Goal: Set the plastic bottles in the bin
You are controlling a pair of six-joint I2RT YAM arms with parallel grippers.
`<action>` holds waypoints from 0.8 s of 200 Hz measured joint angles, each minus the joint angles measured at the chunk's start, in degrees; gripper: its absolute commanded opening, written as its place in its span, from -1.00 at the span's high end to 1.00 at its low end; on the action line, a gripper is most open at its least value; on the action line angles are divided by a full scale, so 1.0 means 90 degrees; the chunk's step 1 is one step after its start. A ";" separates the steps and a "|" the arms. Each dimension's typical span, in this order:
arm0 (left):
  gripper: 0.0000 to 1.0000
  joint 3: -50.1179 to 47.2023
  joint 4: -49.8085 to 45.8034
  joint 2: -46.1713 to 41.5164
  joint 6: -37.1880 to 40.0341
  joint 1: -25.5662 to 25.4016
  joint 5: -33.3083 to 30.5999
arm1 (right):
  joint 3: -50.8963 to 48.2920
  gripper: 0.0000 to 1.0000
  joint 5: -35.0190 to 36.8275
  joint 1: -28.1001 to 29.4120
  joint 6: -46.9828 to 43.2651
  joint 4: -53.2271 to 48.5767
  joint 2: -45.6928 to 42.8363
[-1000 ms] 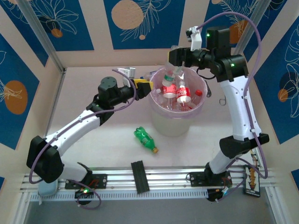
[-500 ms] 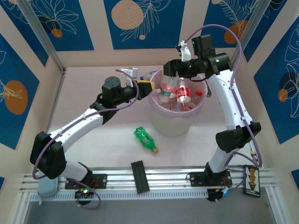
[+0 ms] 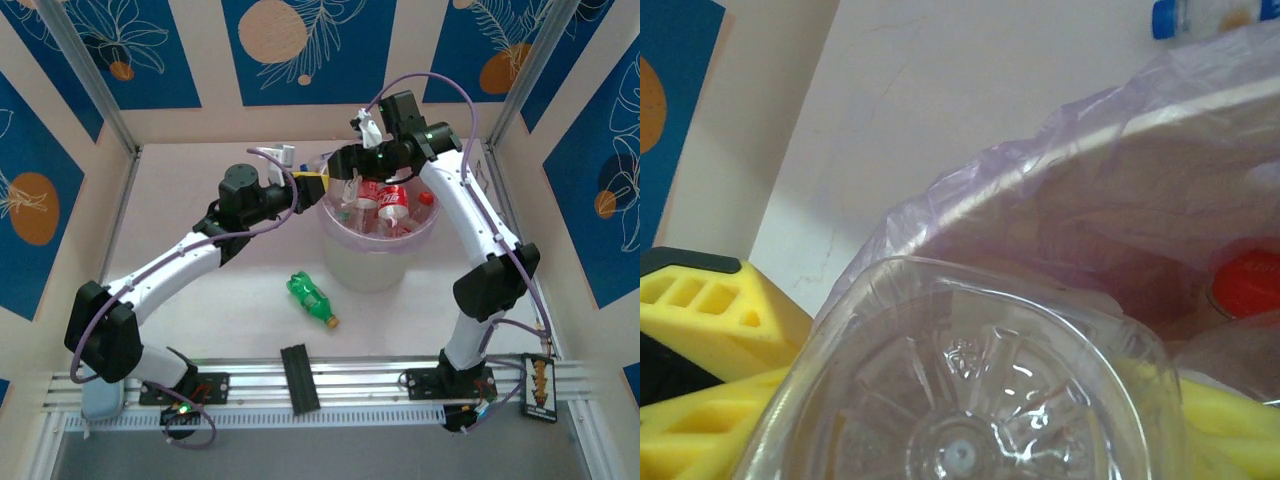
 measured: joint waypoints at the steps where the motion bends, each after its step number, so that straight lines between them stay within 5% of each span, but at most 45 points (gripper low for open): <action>1: 0.15 0.0000 0.0000 0.0000 0.0002 0.0000 0.0002 | 0.0000 -0.59 0.0012 0.0000 -0.0012 0.0000 -0.0005; 61: 0.15 0.0005 -0.0398 0.0000 0.0245 -0.0024 -0.0279 | 0.0522 -0.63 0.0680 -0.0087 -0.0486 -0.0226 -0.0146; 107: 0.15 0.0063 -0.0539 0.0010 0.0345 -0.0032 -0.0403 | 0.0678 -0.17 0.1185 -0.0044 -0.0806 -0.0267 -0.0396; 160: 0.15 0.0151 -0.0532 0.0109 0.0342 -0.0032 -0.0406 | 0.0918 -0.03 0.1430 0.0257 -0.0969 -0.0253 -0.0209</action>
